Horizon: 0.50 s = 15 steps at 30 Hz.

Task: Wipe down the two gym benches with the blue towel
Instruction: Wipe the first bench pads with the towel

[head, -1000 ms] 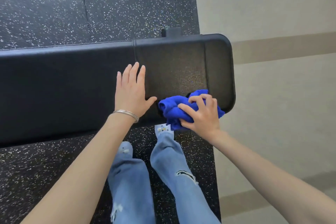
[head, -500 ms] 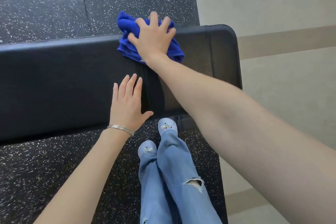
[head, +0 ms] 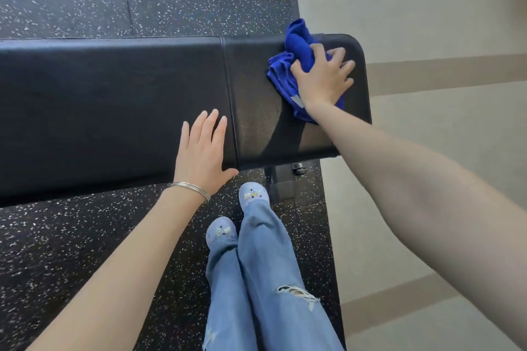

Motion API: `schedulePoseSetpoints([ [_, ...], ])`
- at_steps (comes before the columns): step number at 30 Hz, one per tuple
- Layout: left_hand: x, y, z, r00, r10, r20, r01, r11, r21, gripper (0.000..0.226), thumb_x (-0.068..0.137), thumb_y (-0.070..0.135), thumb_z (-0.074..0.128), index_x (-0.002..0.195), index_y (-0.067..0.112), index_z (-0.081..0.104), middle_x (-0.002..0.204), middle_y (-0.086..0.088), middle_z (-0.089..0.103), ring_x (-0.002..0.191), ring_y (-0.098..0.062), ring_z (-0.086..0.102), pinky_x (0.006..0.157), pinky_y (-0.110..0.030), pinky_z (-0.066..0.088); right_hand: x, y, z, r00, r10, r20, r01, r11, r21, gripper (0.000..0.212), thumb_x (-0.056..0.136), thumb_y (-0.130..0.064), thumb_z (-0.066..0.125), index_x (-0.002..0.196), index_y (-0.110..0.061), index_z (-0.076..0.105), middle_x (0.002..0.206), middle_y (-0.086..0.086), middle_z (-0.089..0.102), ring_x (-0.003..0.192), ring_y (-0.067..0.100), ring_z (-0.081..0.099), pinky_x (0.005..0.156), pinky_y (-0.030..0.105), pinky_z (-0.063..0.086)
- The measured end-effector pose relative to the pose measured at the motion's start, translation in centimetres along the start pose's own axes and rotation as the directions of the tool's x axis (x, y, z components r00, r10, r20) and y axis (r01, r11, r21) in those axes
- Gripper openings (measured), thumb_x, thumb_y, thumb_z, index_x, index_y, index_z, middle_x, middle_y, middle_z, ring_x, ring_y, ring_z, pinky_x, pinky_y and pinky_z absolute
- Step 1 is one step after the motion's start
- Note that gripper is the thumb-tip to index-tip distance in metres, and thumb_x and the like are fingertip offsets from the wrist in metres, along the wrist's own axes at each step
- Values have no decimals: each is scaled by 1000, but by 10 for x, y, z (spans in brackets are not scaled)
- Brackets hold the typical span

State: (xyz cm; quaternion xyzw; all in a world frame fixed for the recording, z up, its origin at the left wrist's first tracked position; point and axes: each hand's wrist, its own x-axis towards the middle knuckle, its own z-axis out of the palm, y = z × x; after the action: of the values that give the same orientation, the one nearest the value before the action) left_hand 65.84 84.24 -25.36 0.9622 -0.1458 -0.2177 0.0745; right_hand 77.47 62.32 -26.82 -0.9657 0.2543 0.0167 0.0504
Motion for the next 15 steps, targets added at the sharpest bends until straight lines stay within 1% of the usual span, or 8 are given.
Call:
schedulePoseSetpoints([
  [1, -2, 1, 1, 1000, 6, -7, -6, 1000, -6, 100, 74, 51, 70, 149, 10, 16, 158, -11, 12, 146, -28, 8, 117, -48, 7, -19, 2, 2, 1000, 1, -24, -1, 1000, -1, 39, 83, -53, 51, 117, -33, 54, 121, 4, 46, 104, 31, 41, 80, 40, 37],
  [3, -5, 3, 3, 1000, 16, -18, -16, 1000, -4, 102, 73, 49, 72, 148, 9, 17, 157, -11, 13, 146, -28, 9, 117, -48, 7, -62, 5, 6, 996, -64, -54, 64, 998, 0, 37, 83, -51, 52, 114, -32, 57, 116, 5, 49, 98, 30, 42, 74, 37, 34],
  [6, -8, 4, 5, 1000, 19, -23, -19, 1000, -3, 102, 73, 47, 73, 148, 8, 17, 158, -9, 12, 146, -26, 8, 117, -48, 6, -120, 13, 10, 963, -260, -70, 262, 965, 17, 31, 78, -44, 61, 104, -27, 65, 105, 8, 57, 87, 32, 48, 67, 37, 34],
  [9, -9, 6, 5, 999, 35, -19, -35, 999, 8, 101, 73, 46, 72, 148, 8, 17, 158, -8, 11, 146, -25, 7, 117, -48, 7, -133, 28, 7, 914, -402, -58, 402, 915, 5, 27, 73, -41, 66, 96, -26, 68, 99, 8, 61, 82, 33, 52, 64, 38, 39],
  [11, -8, 9, 6, 998, 48, -35, -47, 999, 13, 100, 73, 45, 73, 148, 7, 19, 158, -8, 13, 146, -25, 9, 117, -48, 7, -121, 41, 1, 830, -555, -57, 556, 831, 2, 25, 72, -39, 65, 93, -26, 70, 95, 8, 63, 78, 33, 54, 62, 37, 43],
  [13, -5, 13, 8, 998, 43, -50, -42, 999, 2, 99, 72, 43, 73, 148, 7, 20, 158, -8, 14, 146, -25, 9, 117, -48, 7, -106, 60, -5, 698, -715, -34, 713, 699, -56, 25, 71, -38, 61, 90, -25, 71, 91, 9, 64, 74, 33, 56, 61, 35, 45],
  [14, -4, 17, 9, 998, 40, -47, -40, 999, 2, 99, 73, 44, 73, 148, 7, 19, 158, -8, 13, 146, -25, 8, 118, -48, 6, -98, 72, -8, 662, -749, -15, 746, 661, -79, 24, 71, -38, 61, 89, -24, 71, 90, 10, 65, 74, 33, 57, 61, 34, 45],
  [15, -3, 21, 11, 998, 47, -40, -47, 999, 7, 99, 74, 45, 72, 148, 8, 17, 158, -7, 13, 146, -24, 7, 118, -47, 6, -90, 86, -11, 665, -747, -2, 744, 662, -97, 24, 71, -36, 63, 89, -23, 72, 90, 11, 65, 74, 34, 58, 61, 35, 45],
])
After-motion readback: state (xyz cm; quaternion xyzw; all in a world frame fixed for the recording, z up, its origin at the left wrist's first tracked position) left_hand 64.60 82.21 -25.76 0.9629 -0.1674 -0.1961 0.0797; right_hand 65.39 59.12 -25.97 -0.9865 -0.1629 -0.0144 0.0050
